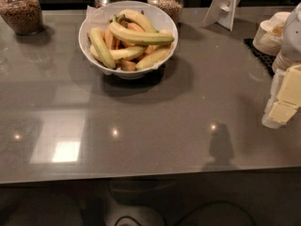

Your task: Pick banana from white bowl

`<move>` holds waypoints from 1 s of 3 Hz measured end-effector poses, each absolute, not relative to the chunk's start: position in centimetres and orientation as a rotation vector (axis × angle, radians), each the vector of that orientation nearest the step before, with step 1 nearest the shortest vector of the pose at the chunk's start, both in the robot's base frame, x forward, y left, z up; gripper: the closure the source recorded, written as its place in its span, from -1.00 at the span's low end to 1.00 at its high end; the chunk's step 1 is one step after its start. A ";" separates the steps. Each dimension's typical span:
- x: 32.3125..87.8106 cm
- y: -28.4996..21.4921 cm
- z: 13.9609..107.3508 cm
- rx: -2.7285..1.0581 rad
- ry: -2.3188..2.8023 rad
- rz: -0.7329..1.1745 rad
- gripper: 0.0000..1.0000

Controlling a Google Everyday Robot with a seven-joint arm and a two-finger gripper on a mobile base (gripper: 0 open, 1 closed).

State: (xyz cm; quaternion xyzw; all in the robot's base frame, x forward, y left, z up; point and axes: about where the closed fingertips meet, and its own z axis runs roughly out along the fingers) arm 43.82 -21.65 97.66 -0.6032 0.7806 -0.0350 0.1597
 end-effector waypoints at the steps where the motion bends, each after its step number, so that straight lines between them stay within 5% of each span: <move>1: 43.8 -21.7 97.7 -1.724 2.231 -0.100 -1.00; 3: 49.0 -15.9 98.7 -1.657 1.969 0.025 -1.00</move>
Offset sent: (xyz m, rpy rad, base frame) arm 0.0430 0.0448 0.0033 0.2014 -0.1541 0.1105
